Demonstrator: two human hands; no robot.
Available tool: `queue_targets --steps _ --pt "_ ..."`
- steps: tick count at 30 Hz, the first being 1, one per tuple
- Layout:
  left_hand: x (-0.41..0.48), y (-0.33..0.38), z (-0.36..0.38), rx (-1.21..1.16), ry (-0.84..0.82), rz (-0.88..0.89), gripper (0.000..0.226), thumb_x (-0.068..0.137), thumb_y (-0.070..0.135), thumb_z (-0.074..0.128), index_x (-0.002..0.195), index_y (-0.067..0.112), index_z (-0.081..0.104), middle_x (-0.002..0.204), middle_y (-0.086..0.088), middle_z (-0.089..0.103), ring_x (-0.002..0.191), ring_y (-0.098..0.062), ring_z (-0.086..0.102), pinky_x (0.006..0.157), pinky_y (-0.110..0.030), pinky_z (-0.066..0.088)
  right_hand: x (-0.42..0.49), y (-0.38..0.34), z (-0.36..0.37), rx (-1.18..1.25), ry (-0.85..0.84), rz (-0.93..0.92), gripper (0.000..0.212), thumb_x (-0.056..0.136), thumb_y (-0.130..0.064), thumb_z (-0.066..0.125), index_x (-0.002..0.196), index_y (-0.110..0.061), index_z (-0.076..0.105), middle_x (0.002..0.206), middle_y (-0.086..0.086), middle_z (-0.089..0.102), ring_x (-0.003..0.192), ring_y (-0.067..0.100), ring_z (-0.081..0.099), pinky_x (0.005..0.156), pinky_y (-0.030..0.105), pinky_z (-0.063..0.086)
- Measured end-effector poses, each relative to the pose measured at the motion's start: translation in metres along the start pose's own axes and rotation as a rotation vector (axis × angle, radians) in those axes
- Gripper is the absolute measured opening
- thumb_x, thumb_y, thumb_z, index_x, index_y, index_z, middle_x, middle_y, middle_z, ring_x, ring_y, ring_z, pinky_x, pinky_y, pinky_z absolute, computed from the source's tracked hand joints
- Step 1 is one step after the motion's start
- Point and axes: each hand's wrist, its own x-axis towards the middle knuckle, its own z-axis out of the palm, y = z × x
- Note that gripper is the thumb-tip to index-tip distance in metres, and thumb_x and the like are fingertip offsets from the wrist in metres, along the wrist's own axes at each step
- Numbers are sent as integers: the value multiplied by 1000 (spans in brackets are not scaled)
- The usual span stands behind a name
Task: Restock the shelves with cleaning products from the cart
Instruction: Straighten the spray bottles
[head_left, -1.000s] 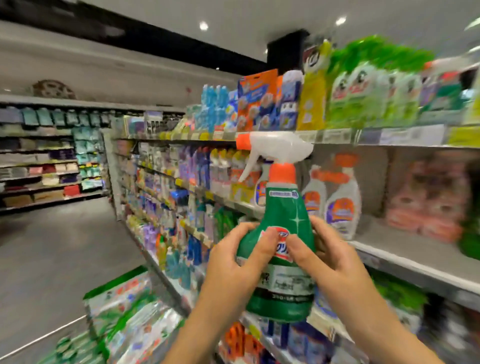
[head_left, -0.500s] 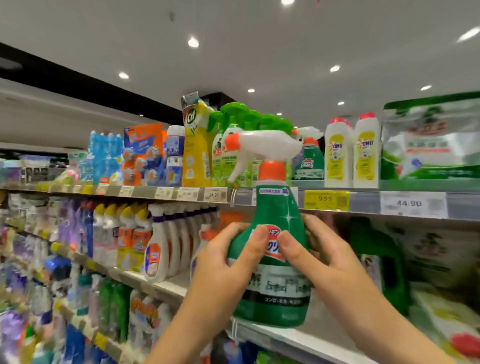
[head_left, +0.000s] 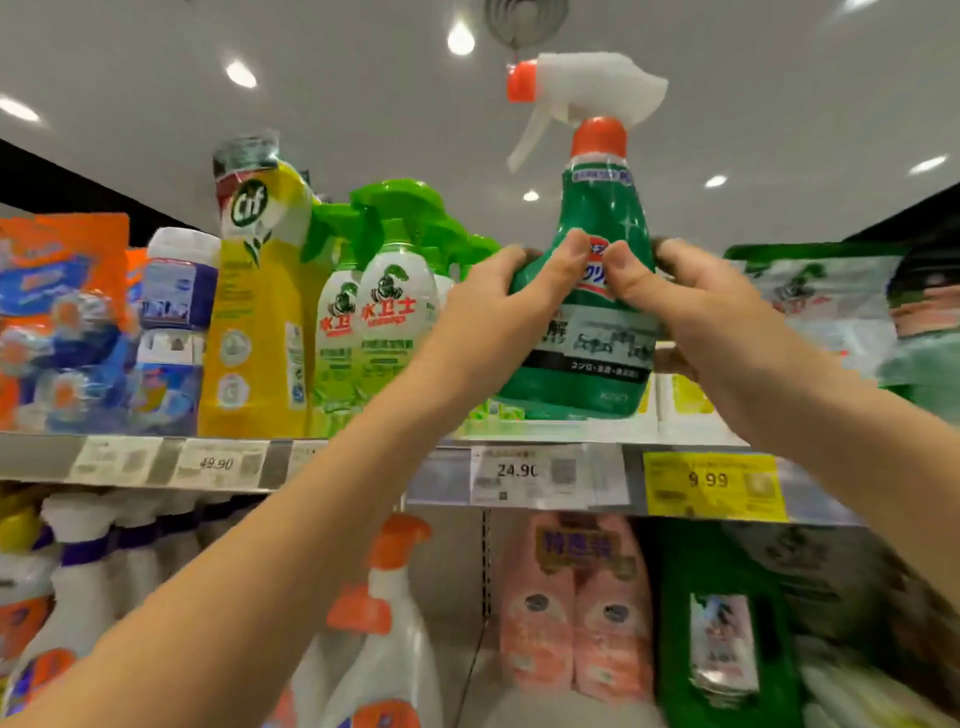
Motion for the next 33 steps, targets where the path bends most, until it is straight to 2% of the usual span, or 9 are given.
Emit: queue_targets --steps 3,6,11,17,20,23,26,29,33 --pt "35 -20 6 164 -35 94 34 98 41 47 106 13 63 97 -5 68 90 -19 65 76 -32 53 26 17 -2 -107 14 72 33 95 -35 53 120 -15 57 96 -2 72 76 6 71 55 19 54" --pt "55 -41 13 288 -69 59 29 99 40 44 88 15 57 81 1 60 75 -16 59 57 -17 44 42 36 -4 -178 -9 151 33 95 -37 52 123 -19 58 98 -3 72 82 8 71 64 23 57" --pt "62 -66 12 338 -282 -57 34 97 38 49 119 13 57 107 -5 66 96 -20 63 85 -38 53 49 65 -13 -247 -111 300 35 91 -37 57 122 -22 58 105 -2 72 91 11 71 75 28 56" --pt "61 -63 6 350 -539 -151 28 85 23 70 106 29 52 105 3 65 98 -14 63 88 -34 53 63 56 -33 -348 -402 455 46 83 -39 58 127 -30 51 115 -5 69 103 14 68 89 39 56" --pt "65 -56 9 515 -559 -172 40 85 25 71 119 22 51 110 0 64 103 -20 61 93 -39 50 74 46 -35 -511 -494 506 43 82 -38 60 124 -30 53 114 -4 69 104 15 67 83 44 58" --pt "74 -52 16 706 -592 -197 44 87 28 68 125 16 48 106 -1 61 97 -20 58 83 -31 49 85 45 -30 -729 -509 528 25 86 -41 57 109 -30 57 109 0 68 101 21 65 75 45 60" --pt "87 -55 27 921 -574 -165 41 89 34 65 120 14 47 83 3 49 77 -15 49 64 -25 41 96 50 -25 -808 -506 583 13 92 -38 56 99 -27 56 108 6 65 97 26 65 69 45 61" --pt "99 -63 41 1076 -588 -164 46 92 35 60 129 10 48 92 -2 48 86 -20 46 75 -27 39 110 57 -23 -845 -509 657 15 94 -34 56 100 -20 55 111 12 62 95 29 65 70 49 60" --pt "117 -76 58 1225 -681 -194 46 95 33 56 132 7 47 100 -5 49 90 -21 47 79 -29 40 127 70 -21 -876 -536 768 30 98 -30 52 121 -10 52 118 20 58 96 32 65 72 48 60"
